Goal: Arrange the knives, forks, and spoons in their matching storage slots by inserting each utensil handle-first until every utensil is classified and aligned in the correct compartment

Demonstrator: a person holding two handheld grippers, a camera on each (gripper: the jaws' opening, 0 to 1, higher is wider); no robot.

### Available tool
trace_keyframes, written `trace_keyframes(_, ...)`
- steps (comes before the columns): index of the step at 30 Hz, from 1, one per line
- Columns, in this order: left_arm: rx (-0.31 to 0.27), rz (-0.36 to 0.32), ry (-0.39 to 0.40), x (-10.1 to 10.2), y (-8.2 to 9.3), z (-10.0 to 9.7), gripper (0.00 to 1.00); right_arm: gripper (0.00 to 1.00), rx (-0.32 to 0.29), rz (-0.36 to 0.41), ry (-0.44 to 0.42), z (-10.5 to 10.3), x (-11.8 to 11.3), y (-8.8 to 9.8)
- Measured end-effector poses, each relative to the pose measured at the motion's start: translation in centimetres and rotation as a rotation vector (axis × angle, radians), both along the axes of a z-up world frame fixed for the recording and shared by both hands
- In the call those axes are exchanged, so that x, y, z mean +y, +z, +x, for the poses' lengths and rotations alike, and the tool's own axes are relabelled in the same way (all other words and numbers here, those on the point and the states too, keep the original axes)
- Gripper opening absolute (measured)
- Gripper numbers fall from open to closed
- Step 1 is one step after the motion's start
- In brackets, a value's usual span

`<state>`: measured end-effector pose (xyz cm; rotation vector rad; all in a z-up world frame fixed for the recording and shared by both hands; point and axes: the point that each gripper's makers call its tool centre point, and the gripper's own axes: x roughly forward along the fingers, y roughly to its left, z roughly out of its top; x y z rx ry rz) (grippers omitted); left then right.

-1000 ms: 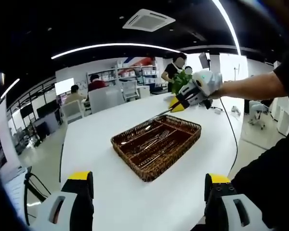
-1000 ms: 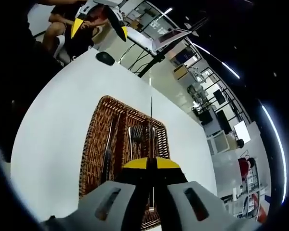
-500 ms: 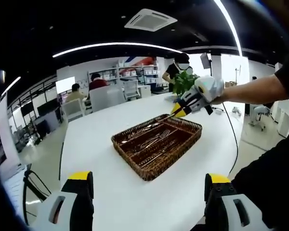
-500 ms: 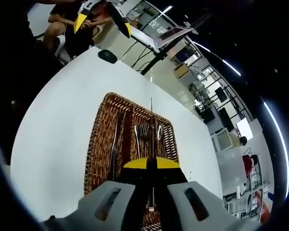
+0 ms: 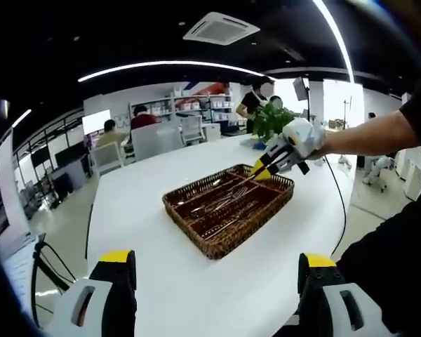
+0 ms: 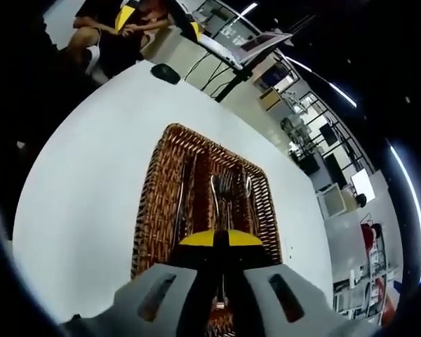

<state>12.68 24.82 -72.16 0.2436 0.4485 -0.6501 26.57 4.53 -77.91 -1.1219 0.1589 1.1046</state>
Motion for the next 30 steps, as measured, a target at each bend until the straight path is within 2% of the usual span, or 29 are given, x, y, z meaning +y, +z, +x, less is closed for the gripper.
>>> trace_keyframes(4, 0.004, 0.006, 0.001, 0.1, -0.2, -0.1, 1.0, 0.0, 0.017, -0.026, 0.009, -0.2, 0.0, -1.3)
trace_keyframes(9, -0.004, 0.001, 0.01, 0.3, 0.0, -0.1, 1.0, 0.0, 0.034, 0.003, 0.004, 0.0, 0.1, -1.1)
trace_keyframes(17, 0.002, 0.007, 0.01, 0.3, -0.4, -0.5, 1.0, 0.0, 0.023, -0.012, 0.025, -0.7, 0.2, -1.6)
trace_keyframes(20, -0.001, 0.004, 0.009, 0.3, -0.4, -0.6, 1.0, 0.0, 0.051, -0.002, 0.044, -1.2, 0.5, -1.9)
trace_keyframes(22, -0.001, 0.005, 0.01, 0.3, -0.4, -0.6, 1.0, 0.0, 0.042, -0.03, 0.049, -1.2, 0.5, -2.4)
trace_keyframes(30, -0.004, 0.001, 0.013, 0.4, -0.4, -0.7, 1.0, 0.0, 0.095, -0.06, 0.062, -1.4, 0.4, -4.0)
